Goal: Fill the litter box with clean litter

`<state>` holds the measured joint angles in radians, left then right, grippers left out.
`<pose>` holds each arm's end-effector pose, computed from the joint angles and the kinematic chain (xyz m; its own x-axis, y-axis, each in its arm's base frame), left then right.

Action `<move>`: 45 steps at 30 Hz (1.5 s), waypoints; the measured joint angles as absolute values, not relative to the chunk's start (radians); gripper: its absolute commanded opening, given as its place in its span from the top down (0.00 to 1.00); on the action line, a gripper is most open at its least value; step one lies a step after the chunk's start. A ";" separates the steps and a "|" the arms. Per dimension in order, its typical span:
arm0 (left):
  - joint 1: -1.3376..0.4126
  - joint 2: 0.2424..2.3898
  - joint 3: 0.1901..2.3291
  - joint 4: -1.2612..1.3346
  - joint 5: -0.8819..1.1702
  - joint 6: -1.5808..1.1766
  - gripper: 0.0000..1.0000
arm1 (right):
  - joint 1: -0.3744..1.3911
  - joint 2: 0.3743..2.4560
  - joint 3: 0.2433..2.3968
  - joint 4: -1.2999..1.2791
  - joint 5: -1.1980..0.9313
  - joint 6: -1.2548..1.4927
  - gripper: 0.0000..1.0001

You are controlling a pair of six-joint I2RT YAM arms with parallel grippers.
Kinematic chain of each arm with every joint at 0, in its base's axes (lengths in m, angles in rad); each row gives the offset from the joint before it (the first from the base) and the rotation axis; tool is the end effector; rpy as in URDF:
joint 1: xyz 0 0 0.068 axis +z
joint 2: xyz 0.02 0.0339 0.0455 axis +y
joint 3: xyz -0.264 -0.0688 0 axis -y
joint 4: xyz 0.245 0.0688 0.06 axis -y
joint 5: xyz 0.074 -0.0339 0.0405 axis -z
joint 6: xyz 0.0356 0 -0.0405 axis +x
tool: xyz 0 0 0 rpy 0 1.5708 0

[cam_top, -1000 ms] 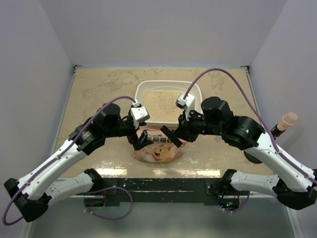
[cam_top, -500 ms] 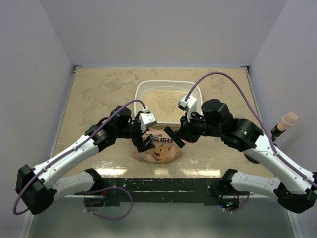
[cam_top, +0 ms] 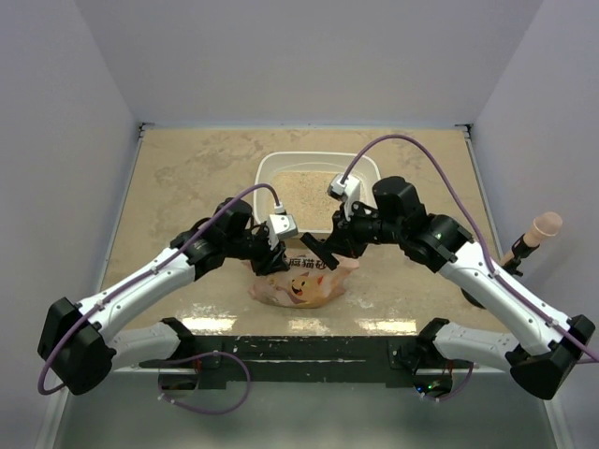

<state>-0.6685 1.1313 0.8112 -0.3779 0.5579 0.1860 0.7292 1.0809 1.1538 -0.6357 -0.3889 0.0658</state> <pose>0.1758 -0.1629 0.2653 -0.3395 0.4681 -0.8158 0.9228 0.3336 -0.1927 0.1597 0.1608 0.3671 -0.4533 -0.3234 -0.8306 -0.8276 0.4987 0.2575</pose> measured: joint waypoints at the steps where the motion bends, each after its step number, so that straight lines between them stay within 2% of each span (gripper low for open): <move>1: -0.669 1.133 0.811 -0.378 0.564 0.187 0.80 | 0.729 1.088 1.145 -0.620 -0.406 0.052 1.00; 2: -0.669 1.133 0.811 -0.378 0.569 0.189 0.84 | 0.729 1.092 1.134 -0.604 -0.418 0.042 1.00; 3: -0.669 1.133 0.811 -0.379 0.574 0.194 0.95 | 0.729 1.093 1.120 -0.587 -0.433 0.029 1.00; 4: -0.669 1.133 0.810 -0.379 0.578 0.196 1.00 | 0.729 1.092 1.106 -0.572 -0.446 0.017 1.00; 24: -0.668 1.126 0.801 -0.381 0.599 0.202 1.00 | 0.729 1.148 1.024 -0.339 -0.543 -0.119 1.00; 45: -0.668 1.095 0.787 -0.384 0.601 0.203 1.00 | 0.729 1.158 0.936 -0.274 -0.572 -0.147 1.00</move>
<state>-0.6678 1.0950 0.7868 -0.3836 0.6010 0.2031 0.7292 1.1584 0.9360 -0.2745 -0.5716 -0.1471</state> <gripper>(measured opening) 0.018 0.100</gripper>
